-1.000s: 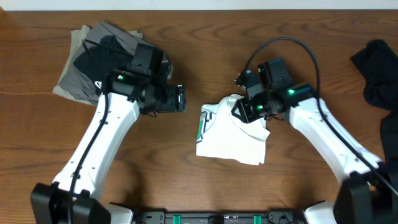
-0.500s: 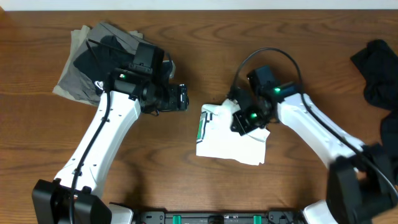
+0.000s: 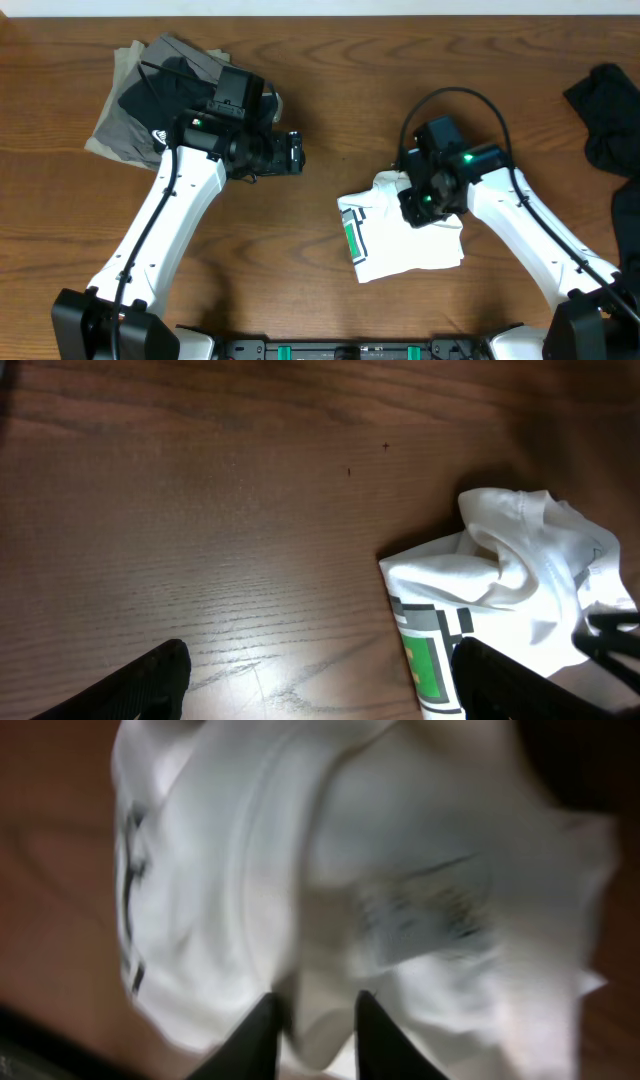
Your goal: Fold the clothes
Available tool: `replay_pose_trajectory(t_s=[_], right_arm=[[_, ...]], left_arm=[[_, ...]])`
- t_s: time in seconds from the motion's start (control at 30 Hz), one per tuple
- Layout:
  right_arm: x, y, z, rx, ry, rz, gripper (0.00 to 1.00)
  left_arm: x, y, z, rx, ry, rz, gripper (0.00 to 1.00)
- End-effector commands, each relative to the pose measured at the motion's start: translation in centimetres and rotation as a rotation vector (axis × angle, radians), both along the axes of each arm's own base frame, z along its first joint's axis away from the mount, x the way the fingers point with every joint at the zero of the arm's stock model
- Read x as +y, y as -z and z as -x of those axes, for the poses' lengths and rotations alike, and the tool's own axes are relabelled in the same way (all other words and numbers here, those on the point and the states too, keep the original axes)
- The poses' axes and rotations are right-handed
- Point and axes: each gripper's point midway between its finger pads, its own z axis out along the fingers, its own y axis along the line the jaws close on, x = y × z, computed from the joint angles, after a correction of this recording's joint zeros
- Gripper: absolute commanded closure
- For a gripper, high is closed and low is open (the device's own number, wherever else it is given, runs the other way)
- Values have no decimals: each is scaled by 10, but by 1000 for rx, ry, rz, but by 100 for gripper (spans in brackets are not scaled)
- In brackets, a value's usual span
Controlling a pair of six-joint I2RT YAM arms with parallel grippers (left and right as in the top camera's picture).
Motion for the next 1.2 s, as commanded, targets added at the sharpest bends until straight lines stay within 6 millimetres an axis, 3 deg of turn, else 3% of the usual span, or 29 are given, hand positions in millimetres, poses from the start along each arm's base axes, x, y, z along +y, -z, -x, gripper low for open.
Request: replay_pose_trajectory(t_s=[0.0,0.2,0.33,0.5,0.57,0.63,0.8,0.93,1.03,1.17], right_arm=[[-10,-9,-22,-65,107,-24,66],[-17,-9,-53,-160,119,-55,59],[-14,3,-66,-181,71,-53,60],[13,19,-52,-92,-76,-196,81],[17,19,-47,-76,-103,-221,99],[-2,23,-54,-77,24,-120,99],[-87,34,-62,-103,389,269,99],[-115,33,-55,-78,519,343,98],[-121,31,-53,-36,580,280,87],[-97,12,-53,-35,445,82,77]], left_arm=[[-1,-1,2,-1,10,6,15],[-1,-1,2,-1,10,7,15],[-1,-1,2,-1,10,7,15],[-1,0,5,11,13,7,15],[-3,0,8,19,21,6,15],[-8,1,11,25,36,7,15],[-31,6,23,75,53,33,14],[-55,21,35,147,75,49,15],[-65,41,40,216,66,30,15],[-78,65,41,291,66,37,15]])
